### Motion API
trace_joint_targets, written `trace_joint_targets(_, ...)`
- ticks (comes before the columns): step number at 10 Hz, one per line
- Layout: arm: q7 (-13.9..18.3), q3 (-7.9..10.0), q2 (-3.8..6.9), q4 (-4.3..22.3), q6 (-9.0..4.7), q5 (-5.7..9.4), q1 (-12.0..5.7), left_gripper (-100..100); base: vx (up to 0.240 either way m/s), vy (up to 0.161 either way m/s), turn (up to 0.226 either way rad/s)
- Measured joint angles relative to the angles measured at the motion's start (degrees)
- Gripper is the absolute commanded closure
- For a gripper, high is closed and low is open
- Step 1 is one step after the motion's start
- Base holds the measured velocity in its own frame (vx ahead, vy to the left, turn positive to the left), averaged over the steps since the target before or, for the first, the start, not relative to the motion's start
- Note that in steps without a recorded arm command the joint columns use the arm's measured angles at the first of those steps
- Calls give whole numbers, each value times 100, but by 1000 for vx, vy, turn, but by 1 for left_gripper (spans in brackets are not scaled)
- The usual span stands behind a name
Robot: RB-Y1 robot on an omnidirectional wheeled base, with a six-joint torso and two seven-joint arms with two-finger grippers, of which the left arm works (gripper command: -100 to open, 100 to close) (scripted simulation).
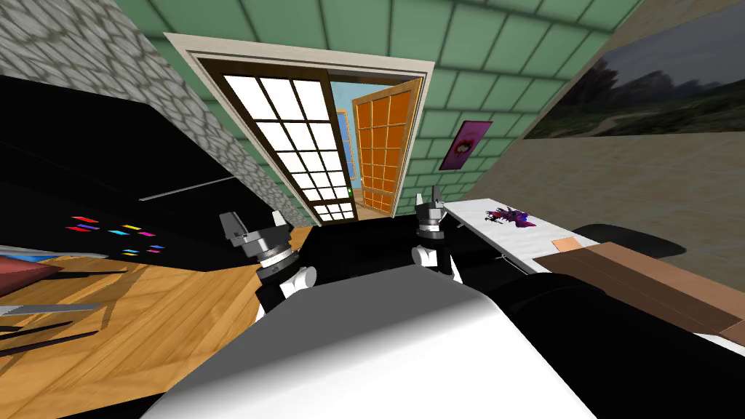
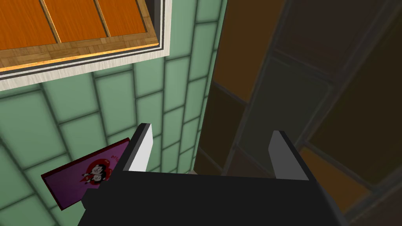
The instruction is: Push the door open
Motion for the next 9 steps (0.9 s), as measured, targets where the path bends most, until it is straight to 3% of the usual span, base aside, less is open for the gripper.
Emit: trace_joint_targets(9, 977, -206, 475, 936, -501, 581, 166, -100, 157, 14, -136)
